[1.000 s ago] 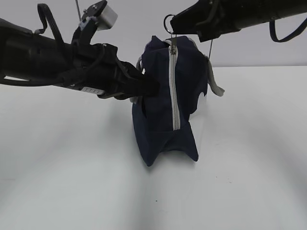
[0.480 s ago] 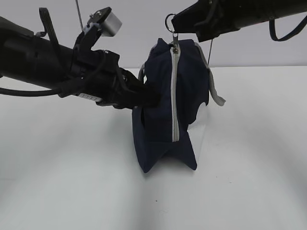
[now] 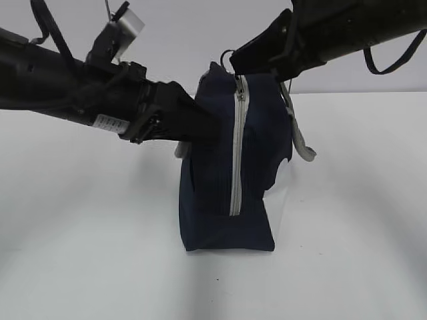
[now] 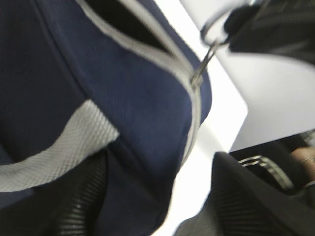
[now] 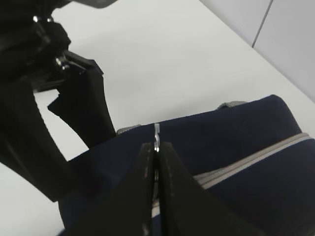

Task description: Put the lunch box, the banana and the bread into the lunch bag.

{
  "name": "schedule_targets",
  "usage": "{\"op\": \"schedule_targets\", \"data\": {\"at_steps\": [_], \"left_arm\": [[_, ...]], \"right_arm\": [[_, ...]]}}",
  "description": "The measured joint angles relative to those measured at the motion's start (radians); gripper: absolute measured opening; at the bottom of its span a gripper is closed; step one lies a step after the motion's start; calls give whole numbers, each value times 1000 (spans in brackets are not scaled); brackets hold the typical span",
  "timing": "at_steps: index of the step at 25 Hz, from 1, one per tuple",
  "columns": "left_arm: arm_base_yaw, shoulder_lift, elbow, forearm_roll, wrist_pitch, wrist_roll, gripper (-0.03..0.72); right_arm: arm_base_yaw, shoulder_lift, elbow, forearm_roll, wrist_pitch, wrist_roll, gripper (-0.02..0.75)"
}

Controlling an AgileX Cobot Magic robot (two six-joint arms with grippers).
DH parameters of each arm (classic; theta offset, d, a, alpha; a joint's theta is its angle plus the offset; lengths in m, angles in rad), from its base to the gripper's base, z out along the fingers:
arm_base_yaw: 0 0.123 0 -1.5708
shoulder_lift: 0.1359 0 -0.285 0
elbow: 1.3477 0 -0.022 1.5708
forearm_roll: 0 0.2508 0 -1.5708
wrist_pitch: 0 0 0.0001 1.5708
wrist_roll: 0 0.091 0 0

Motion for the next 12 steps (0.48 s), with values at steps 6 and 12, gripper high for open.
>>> {"op": "schedule_targets", "data": {"at_steps": [6,12], "left_arm": [[11,-2,0,-78,20,-124,462],[11,6,0,-87,7,-171,368]], "right_arm": [[0,39,-2,-24,31,14,-16],[0,40,-4,-26,31,15,-16]]}}
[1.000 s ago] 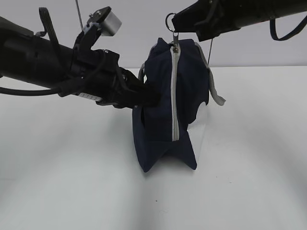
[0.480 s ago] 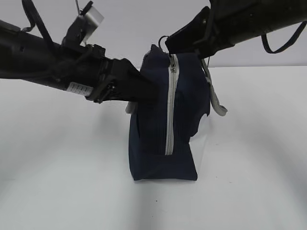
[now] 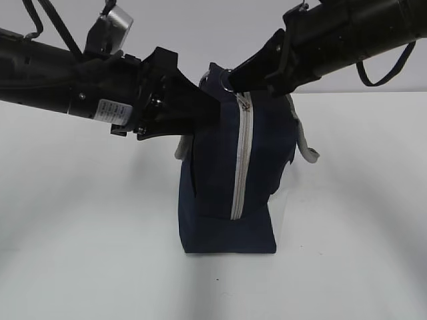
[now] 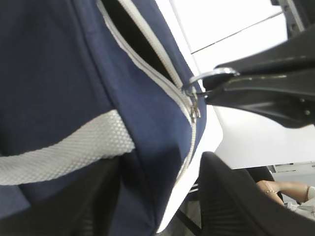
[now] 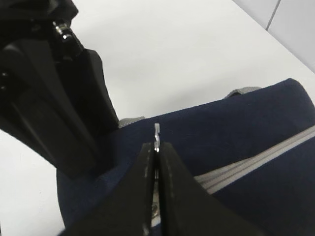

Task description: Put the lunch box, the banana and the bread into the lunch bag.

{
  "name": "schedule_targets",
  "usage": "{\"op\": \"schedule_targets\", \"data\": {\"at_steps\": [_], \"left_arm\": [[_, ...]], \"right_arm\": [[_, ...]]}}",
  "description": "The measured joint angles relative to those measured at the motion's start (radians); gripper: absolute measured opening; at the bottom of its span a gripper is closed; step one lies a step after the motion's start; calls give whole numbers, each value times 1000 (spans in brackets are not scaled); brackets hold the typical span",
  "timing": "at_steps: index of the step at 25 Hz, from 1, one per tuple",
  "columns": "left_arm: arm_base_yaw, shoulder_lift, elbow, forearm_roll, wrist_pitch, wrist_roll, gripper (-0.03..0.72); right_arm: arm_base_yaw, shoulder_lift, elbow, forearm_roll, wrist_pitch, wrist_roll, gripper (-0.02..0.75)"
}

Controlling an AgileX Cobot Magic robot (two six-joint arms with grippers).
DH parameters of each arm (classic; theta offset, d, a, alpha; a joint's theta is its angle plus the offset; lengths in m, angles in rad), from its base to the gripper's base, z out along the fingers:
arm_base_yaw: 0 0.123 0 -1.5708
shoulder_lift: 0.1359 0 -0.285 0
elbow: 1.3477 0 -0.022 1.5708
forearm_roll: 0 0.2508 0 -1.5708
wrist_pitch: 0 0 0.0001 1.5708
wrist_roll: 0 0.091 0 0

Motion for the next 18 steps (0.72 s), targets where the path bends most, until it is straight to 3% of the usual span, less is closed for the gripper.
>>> {"op": "schedule_targets", "data": {"at_steps": [8,10,15,18], "left_arm": [[0,10,0,-10,-30,-17,328],[0,10,0,-10,-30,-17,274],[0,10,1,-9,-31,-17,36],[0,10,2,-2,-22,-17,7]], "right_arm": [[0,0,-1,0,0,0,-16],[0,0,-1,0,0,0,-16],[0,0,-1,0,-16,0,-16],[0,0,-1,-4,-57,0,-16]]}}
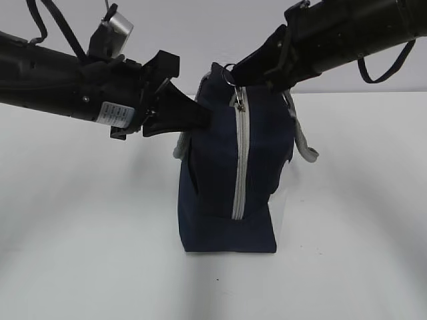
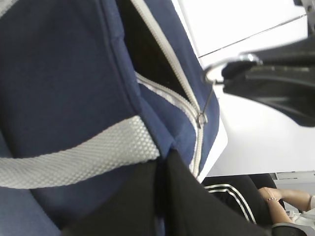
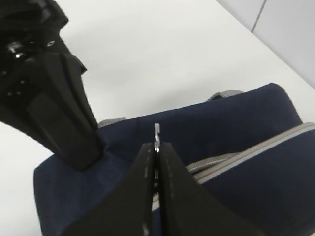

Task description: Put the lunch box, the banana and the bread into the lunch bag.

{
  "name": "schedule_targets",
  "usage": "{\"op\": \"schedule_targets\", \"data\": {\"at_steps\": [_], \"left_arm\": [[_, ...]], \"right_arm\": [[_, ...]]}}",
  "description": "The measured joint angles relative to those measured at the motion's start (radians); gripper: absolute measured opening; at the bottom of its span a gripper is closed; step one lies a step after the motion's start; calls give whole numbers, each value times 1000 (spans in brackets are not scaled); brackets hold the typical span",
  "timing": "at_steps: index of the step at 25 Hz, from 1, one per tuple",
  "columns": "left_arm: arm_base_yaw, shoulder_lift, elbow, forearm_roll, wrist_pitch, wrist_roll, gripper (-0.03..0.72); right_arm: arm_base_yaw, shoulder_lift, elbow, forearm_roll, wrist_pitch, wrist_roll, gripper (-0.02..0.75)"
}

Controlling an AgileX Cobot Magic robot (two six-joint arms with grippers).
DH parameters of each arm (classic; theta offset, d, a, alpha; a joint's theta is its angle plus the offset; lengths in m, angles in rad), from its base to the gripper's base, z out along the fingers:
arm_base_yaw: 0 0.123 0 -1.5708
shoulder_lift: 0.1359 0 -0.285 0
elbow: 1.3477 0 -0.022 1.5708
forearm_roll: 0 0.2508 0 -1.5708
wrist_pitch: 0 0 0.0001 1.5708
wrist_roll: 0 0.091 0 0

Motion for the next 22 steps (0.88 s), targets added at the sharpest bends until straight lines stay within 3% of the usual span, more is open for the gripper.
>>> {"op": "schedule_targets", "data": {"at_steps": [10,22], "left_arm": [[3,0,0,0,24,0,6],[9,0,-1,28,56,0,4]], "right_arm": [[0,9,0,0,-106,0,-16],[-9,140,-94,4,-84,8,-16]]}}
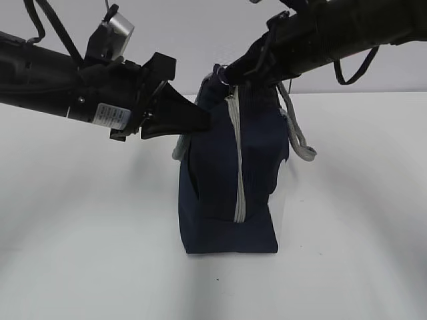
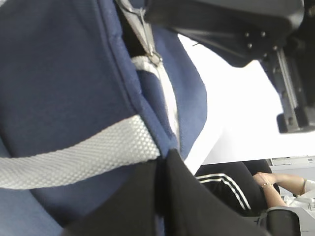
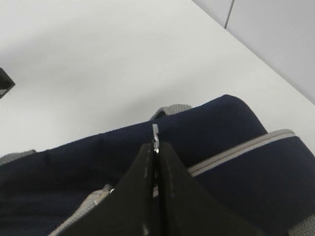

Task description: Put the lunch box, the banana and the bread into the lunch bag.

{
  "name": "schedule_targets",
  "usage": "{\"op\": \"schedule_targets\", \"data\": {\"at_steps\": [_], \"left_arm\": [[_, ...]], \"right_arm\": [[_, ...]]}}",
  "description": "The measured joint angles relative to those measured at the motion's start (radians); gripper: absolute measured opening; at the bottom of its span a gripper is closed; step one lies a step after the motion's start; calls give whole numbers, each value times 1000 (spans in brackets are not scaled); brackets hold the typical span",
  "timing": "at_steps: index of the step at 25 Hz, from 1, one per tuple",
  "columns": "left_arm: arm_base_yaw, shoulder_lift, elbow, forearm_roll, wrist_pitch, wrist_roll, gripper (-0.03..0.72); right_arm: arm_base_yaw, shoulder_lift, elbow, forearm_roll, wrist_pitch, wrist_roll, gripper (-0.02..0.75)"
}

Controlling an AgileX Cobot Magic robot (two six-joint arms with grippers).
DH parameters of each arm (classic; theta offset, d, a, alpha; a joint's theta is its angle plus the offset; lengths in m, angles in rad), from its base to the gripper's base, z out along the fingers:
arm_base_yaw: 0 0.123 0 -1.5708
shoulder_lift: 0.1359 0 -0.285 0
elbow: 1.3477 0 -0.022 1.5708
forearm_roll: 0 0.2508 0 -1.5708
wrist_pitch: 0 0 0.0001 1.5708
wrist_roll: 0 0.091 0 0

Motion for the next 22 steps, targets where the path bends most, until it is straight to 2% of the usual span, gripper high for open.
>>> {"op": "schedule_targets", "data": {"at_steps": [6,16,22], "left_arm": [[3,1,-3,-14,-4,0,4],[5,1,-4,-19,1,0,4],[5,1,-4,18,33,0,4]], "right_arm": [[-36,44,-59,5,54,13,-16],[-44,83,-129,11,113,17,-16],[-50,87,-140,4,187,23,-16]]}}
